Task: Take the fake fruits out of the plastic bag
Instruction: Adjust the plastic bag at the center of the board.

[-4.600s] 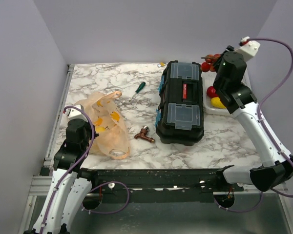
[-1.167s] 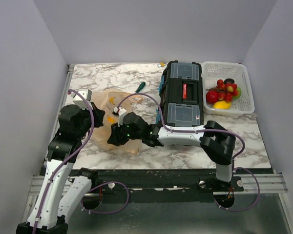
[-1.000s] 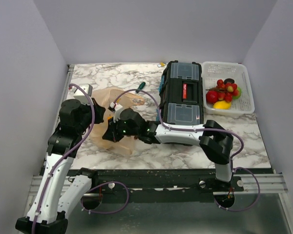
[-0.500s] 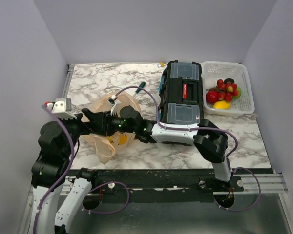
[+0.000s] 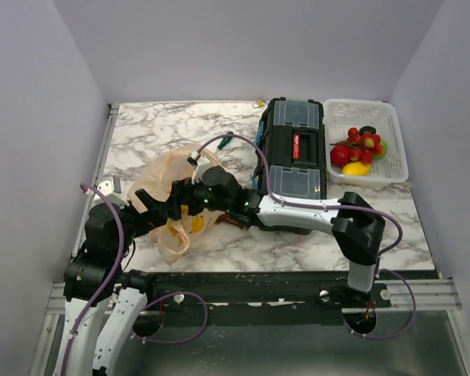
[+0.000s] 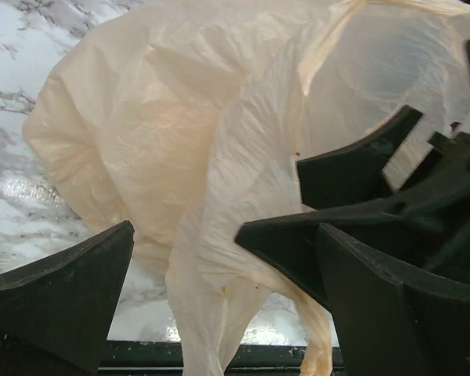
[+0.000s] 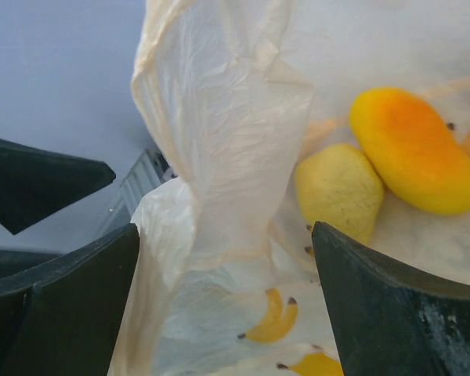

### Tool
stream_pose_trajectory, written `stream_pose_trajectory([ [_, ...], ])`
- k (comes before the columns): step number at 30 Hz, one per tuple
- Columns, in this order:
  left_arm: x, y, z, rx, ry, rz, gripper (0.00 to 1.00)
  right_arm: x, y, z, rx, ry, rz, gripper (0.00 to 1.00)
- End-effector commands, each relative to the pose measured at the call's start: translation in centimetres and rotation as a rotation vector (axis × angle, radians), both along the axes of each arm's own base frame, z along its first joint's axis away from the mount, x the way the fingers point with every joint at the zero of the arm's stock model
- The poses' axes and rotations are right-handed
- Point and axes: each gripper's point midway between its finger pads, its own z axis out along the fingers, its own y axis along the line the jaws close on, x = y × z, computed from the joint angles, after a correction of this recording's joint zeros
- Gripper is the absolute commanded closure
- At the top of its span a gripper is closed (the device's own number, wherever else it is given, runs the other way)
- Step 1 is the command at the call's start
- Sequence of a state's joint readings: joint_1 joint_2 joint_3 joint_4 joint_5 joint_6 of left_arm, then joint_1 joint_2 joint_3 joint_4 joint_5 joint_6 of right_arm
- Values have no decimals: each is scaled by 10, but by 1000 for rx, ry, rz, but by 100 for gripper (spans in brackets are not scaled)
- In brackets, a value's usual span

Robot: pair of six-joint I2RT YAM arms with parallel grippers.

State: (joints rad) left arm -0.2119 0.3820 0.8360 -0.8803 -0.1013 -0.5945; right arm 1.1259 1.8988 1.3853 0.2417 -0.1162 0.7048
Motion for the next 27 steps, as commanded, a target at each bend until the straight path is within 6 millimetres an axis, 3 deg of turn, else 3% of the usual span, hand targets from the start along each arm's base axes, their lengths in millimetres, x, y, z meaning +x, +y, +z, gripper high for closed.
stream_pose_trajectory([
  [1,3,0,-29,-5,126,32,1,-5,-22,20,-26,-124,16,3],
  [5,11,-3,-48,7,200,26,1,-9,-33,32,-17,-177,30,0],
  [9,13,-19,-59,-25,234,-49,4,-17,-37,51,32,-217,66,0],
  [14,10,-32,-50,-67,170,-126,1,-51,-41,81,141,-305,252,0],
  [22,1,-38,-36,-101,86,-168,1,-20,-76,80,91,-350,8,1],
  [25,1,-45,-41,-115,126,-203,1,-14,-77,76,69,-347,-25,3],
  [27,2,-41,-48,-89,177,-182,8,-13,-74,70,57,-340,-21,5],
])
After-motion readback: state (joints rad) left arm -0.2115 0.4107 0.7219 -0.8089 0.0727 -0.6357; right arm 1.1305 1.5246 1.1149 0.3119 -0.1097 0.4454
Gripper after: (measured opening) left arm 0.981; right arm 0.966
